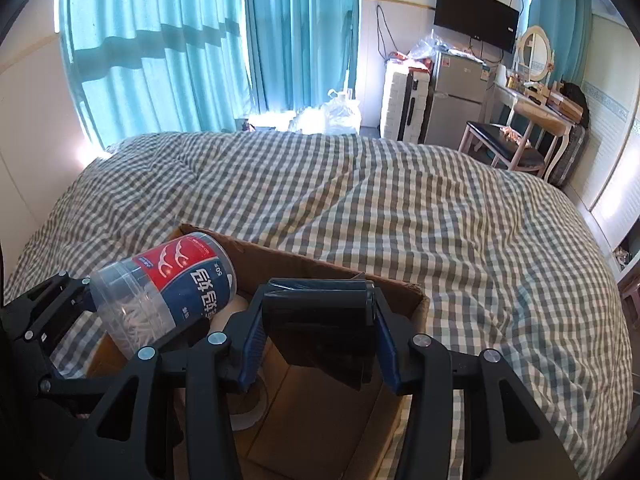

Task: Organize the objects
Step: 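Carry the clear jar and black cup into the box with both tools, then open both tools to release the jar and cup in the box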

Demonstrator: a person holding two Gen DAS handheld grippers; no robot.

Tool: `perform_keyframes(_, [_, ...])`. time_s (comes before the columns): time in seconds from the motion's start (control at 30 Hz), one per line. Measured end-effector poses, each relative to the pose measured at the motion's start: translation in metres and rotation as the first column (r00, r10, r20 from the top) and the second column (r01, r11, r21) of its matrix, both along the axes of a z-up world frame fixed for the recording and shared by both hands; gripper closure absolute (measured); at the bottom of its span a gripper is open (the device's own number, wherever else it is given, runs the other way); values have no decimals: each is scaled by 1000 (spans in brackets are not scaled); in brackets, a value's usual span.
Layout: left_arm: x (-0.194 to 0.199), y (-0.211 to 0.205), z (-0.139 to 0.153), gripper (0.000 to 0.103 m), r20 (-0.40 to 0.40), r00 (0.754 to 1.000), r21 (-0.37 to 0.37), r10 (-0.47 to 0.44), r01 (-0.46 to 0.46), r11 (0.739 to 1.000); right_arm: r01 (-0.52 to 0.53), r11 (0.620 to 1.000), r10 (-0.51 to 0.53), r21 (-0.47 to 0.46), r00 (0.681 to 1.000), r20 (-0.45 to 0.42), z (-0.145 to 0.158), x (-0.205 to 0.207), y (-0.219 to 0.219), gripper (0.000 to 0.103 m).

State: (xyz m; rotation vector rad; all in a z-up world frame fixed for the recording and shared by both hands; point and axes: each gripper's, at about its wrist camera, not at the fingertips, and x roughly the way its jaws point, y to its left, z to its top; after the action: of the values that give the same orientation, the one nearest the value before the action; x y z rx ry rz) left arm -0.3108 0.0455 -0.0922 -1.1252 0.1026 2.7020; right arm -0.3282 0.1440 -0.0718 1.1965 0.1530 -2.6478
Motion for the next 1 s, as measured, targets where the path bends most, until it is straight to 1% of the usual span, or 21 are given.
perform_keyframes(0.17, [-4,5,-16,38,25,999,-18,-23,24,1000,1,1000,-1,4,1000,26,-15,-6,0,56])
perform_keyframes(0.37, [-5,7,-28,38,47,998,-28,-30,32,999,7,1000,-7,2,999,37,-20,-6,2,56])
perform_keyframes(0.7, [1,9,-31,38,44,998,-21,-35,36,999,13,1000,-13,1,999,44,-23,0,3,56])
perform_keyframes(0.8, [4,9,-30,38,45,998,-19,-47,48,999,17,1000,-16,-21,999,44,-20,2,5,56])
perform_keyframes(0.87, [6,10,-30,37,50,998,-18,-49,50,999,19,999,-17,-40,999,41,-17,4,8,56])
perform_keyframes(0.93, [8,11,-30,34,65,995,-4,-76,76,997,20,999,-18,-45,999,31,-14,7,10,56])
perform_keyframes(0.97, [12,10,-28,30,56,994,8,-98,97,995,19,999,-18,-44,999,31,-12,7,9,56])
perform_keyframes(1.0, [16,10,-26,21,44,993,11,-109,109,994,20,999,-19,-45,999,29,-11,7,10,56])
